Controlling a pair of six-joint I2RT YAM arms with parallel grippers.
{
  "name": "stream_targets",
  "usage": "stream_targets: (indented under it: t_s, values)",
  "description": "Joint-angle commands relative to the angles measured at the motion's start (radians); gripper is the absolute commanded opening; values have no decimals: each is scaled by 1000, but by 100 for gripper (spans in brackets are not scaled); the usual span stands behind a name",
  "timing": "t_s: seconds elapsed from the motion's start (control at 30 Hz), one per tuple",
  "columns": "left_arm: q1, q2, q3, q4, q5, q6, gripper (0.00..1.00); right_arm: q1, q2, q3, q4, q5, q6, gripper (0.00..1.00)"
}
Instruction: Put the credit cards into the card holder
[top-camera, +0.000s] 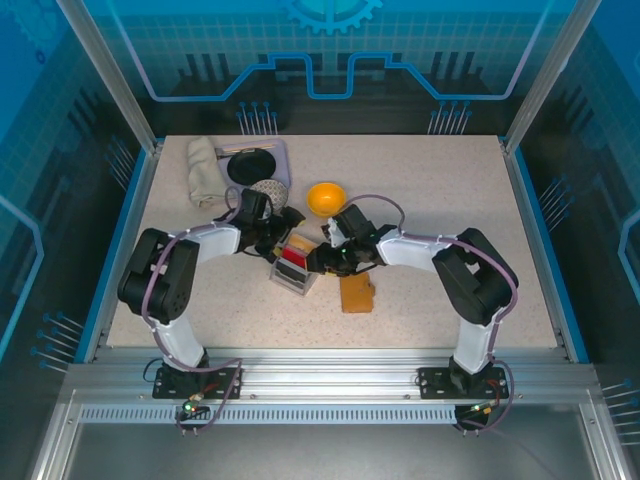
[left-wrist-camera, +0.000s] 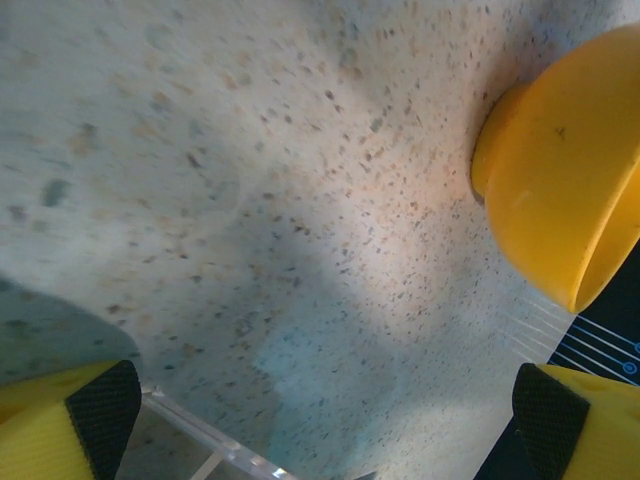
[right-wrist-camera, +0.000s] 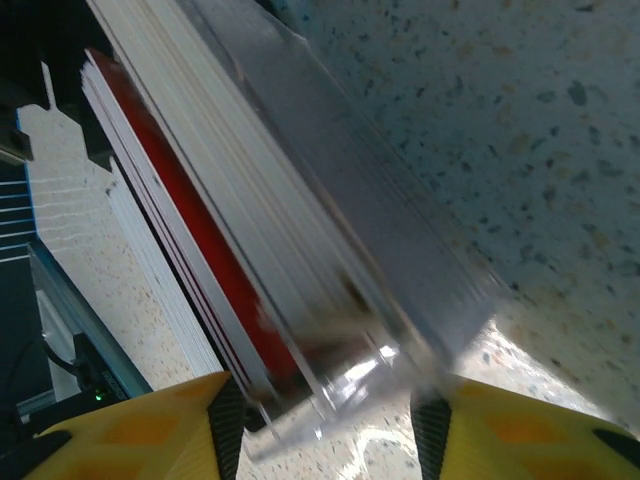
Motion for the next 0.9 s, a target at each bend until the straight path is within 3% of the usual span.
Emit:
stream_targets:
  t_s: [0.0,0.6,0.87]
  values:
    - [-43,48,68,25,27,-33,99,-12,27,24,79,-35,32,52]
    - [-204,345,533,-85,54,-12,99,-215,-42,-54,92,-15,25,56]
    - [-201,353,614,-252,-6,93,99,-247,-111,-48,-72,58,-67,58]
